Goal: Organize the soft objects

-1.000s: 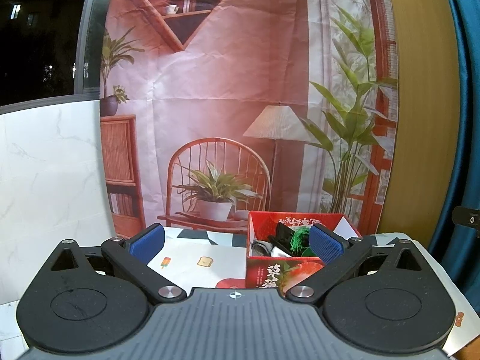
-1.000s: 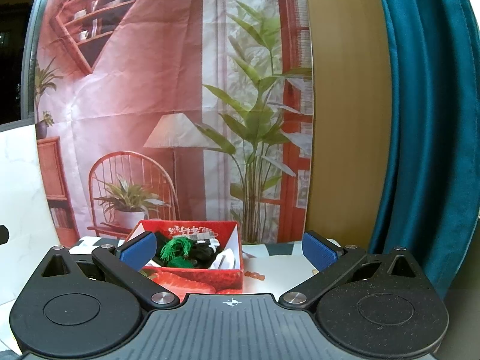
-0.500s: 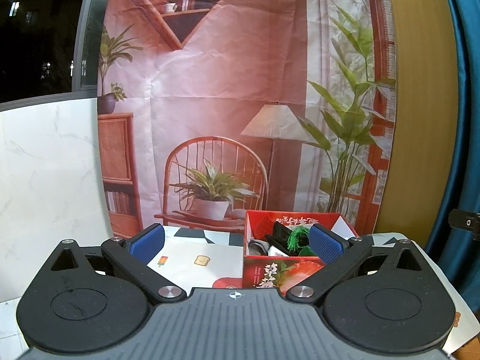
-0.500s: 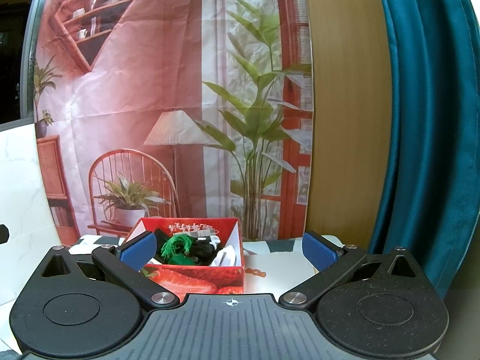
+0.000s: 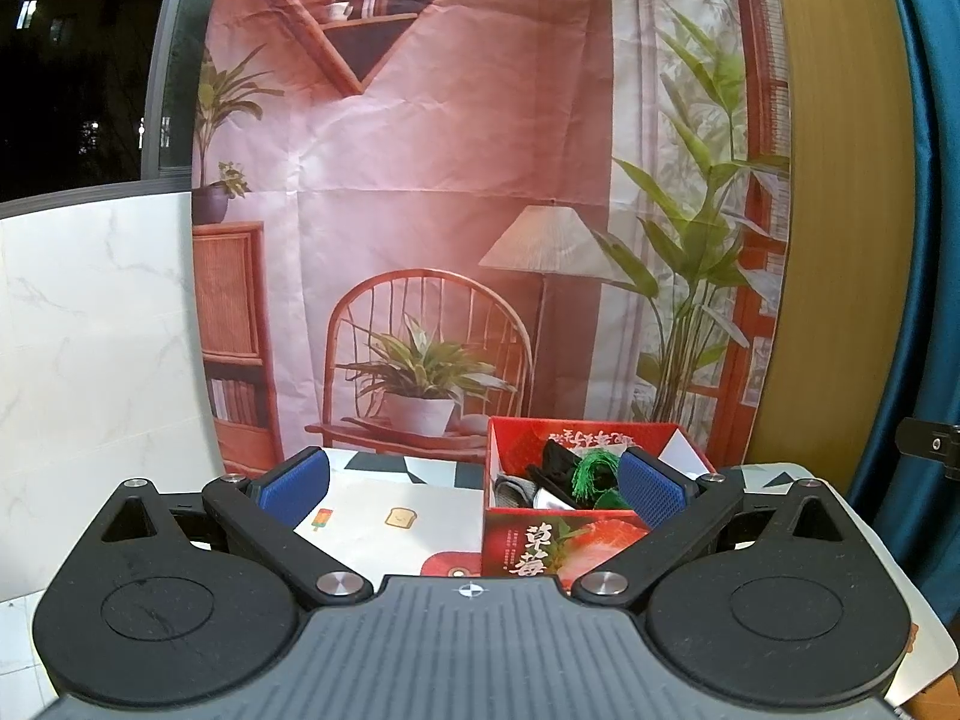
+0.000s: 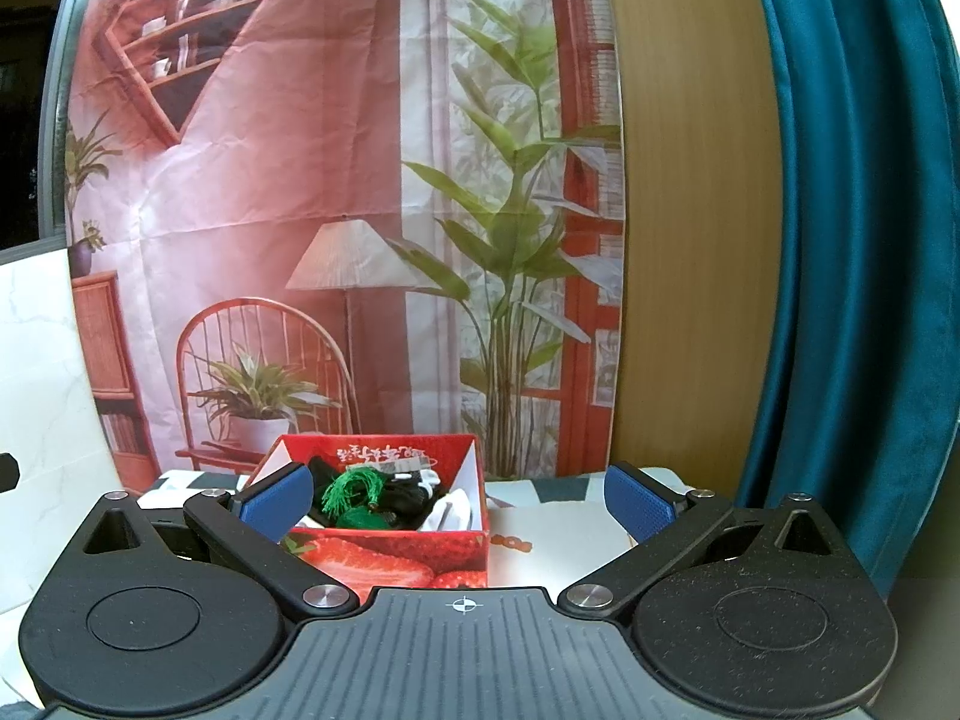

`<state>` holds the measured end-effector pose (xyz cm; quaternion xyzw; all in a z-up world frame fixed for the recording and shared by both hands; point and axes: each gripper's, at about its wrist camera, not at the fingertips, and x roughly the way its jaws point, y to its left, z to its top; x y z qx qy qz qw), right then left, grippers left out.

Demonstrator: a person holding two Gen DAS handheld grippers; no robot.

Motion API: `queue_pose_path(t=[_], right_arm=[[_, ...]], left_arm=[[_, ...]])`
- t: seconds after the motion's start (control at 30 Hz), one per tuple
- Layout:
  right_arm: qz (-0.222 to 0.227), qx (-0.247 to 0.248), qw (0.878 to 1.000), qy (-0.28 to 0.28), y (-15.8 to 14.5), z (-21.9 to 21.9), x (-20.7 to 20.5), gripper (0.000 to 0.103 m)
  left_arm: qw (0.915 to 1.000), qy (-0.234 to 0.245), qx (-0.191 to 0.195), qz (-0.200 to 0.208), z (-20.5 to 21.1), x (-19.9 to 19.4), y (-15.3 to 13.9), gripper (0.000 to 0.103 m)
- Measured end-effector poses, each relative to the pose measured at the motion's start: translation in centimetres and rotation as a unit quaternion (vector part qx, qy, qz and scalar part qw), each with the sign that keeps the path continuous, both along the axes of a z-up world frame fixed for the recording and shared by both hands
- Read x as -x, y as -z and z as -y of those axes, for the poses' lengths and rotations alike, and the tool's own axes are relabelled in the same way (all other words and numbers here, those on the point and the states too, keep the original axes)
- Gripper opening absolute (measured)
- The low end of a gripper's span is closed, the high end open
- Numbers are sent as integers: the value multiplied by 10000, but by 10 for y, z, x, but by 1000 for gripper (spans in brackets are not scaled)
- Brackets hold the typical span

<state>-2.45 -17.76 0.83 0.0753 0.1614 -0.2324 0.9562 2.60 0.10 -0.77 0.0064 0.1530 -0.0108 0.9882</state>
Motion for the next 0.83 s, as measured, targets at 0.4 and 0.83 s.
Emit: queue_pose_path(t=[0.4,0.83], right_arm=[[-8,-12,10000,4,1,0,0,103],[-32,-53,10000,-5,13,-4,3,103]], left_arm=[[10000,41,28,-8,-1,1,0,103],[9999,97,94,-42,-6,-1,1,103]])
